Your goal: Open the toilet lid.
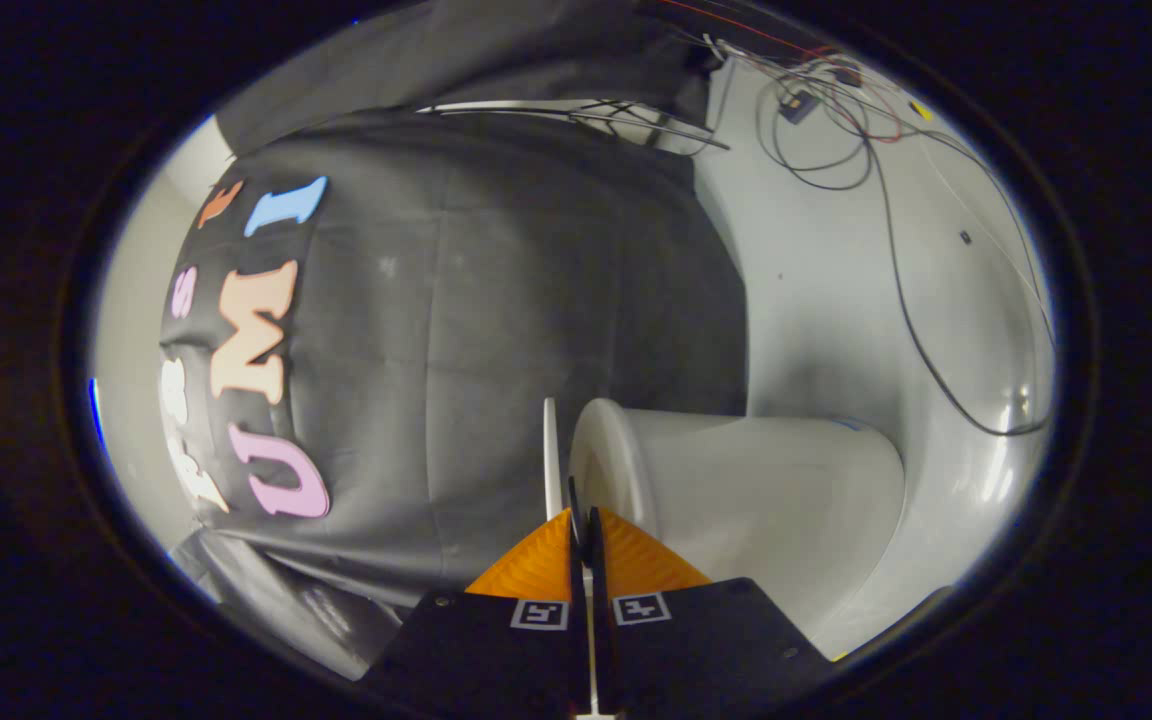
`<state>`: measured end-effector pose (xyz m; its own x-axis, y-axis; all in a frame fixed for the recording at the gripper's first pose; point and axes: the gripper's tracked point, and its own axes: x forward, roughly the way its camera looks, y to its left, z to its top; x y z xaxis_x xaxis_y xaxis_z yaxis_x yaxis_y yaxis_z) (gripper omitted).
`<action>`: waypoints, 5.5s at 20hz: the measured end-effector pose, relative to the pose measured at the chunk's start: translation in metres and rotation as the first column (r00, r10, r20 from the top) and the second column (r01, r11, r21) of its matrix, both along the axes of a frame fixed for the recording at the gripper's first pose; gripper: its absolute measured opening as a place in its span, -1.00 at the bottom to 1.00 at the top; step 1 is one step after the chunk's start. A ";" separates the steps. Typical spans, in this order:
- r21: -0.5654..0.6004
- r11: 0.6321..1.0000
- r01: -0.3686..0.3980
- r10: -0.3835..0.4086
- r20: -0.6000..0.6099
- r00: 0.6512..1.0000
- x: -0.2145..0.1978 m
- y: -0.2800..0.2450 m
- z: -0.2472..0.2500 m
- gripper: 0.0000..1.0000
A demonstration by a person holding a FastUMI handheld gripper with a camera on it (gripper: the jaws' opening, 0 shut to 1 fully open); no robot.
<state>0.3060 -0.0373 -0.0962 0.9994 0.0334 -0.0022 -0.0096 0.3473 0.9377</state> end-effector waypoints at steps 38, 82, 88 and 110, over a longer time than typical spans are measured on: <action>-0.939 0.338 0.066 -0.080 0.041 0.996 -0.012 0.333 0.206 -0.94; -0.987 0.059 -0.146 0.306 -0.122 0.944 0.021 0.539 0.143 -0.28; -0.991 0.126 -0.044 0.395 0.010 0.919 -0.006 0.543 0.191 0.59; -0.987 0.155 -0.036 0.061 -0.027 0.998 -0.038 0.214 0.262 0.71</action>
<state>0.2682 0.1763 0.1655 0.9961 0.0639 -0.0600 -0.0745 0.9778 -0.1956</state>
